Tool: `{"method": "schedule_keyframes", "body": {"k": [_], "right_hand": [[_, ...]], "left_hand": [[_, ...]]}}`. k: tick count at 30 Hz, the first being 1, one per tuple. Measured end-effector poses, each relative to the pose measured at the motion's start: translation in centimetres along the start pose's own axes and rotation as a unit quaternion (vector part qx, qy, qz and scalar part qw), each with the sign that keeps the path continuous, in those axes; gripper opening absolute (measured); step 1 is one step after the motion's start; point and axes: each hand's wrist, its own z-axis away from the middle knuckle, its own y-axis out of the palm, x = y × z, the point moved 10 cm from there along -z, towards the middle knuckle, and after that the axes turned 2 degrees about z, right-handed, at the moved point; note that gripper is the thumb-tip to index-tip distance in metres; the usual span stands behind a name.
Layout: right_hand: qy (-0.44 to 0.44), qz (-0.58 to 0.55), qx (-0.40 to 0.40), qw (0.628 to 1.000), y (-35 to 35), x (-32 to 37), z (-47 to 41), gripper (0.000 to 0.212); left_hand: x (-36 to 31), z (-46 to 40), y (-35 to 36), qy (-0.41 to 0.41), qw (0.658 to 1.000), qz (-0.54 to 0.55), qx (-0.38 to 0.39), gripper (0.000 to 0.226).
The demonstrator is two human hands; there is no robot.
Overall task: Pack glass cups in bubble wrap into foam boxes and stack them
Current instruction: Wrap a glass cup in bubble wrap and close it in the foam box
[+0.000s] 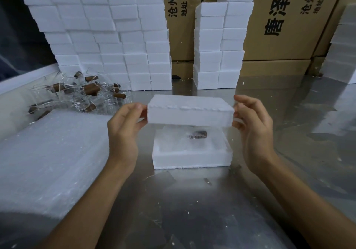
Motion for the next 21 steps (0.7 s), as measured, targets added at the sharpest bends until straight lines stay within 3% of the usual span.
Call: {"method": "schedule_keyframes", "body": {"k": [7, 10, 13, 17, 21], "right_hand": [[0.006, 0.031, -0.003, 0.999, 0.4, -0.3, 0.6, 0.014], [-0.001, 0.057, -0.007, 0.998, 0.5, -0.3, 0.8, 0.007], [0.018, 0.086, -0.011, 0.996, 0.2, -1.2, 0.9, 0.023], [0.051, 0.129, -0.007, 0.990, -0.1, -2.6, 0.9, 0.018], [0.060, 0.167, -0.022, 0.984, -0.4, -2.9, 0.7, 0.016]], "left_hand": [[-0.2, 0.7, 0.4, 0.014, 0.997, -0.070, -0.002, 0.051], [-0.3, 1.0, 0.9, 0.032, 0.990, -0.137, 0.020, 0.047], [0.6, 1.1, 1.0, 0.029, 0.980, -0.192, 0.033, 0.051], [1.5, 1.1, 0.9, 0.022, 0.974, -0.223, 0.033, 0.044], [3.3, 1.3, 1.0, -0.063, 0.977, -0.200, 0.036, 0.033]]}}
